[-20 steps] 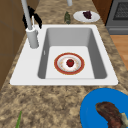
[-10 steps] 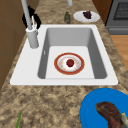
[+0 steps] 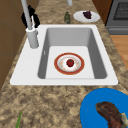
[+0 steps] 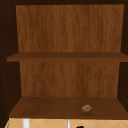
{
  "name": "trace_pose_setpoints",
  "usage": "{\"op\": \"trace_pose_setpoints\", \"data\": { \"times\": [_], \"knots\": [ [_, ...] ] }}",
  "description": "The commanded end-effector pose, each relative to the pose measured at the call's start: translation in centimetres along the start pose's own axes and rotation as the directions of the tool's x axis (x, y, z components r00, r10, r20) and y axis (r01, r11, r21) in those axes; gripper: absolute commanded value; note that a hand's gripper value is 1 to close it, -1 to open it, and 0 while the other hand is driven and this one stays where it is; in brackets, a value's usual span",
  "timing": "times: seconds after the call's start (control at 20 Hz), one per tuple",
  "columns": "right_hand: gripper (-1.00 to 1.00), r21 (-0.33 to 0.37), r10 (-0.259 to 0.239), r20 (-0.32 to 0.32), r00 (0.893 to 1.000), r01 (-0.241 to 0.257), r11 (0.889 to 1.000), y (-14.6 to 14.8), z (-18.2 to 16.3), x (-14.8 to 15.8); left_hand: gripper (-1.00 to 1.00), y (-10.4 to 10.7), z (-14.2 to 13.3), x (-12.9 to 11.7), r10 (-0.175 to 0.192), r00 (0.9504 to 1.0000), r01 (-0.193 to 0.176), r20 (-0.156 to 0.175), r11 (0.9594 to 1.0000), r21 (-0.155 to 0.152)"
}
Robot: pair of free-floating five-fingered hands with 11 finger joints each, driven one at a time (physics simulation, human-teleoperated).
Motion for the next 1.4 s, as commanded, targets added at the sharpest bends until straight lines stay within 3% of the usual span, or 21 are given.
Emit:
{"op": "trace_pose_setpoints", "data": {
  "times": [0.0,0.55,1.35],
  "knots": [
    [1.00,0.012,0.000,-0.003,1.000,0.000,1.000,-1.70,-1.88,2.43,0.00,0.00,0.00,0.00,0.000,1.0000,0.000,0.000,1.0000,0.000],
    [1.00,0.007,0.052,-0.047,0.998,-0.052,0.999,-1.69,-2.22,2.57,0.00,0.00,0.00,0.00,0.000,1.0000,0.000,0.000,1.0000,0.000],
    [1.00,0.037,0.078,-0.076,0.994,-0.076,0.996,-2.03,-2.58,3.01,0.00,0.00,0.00,0.00,0.000,1.0000,0.000,0.000,1.0000,0.000]
  ]
}}
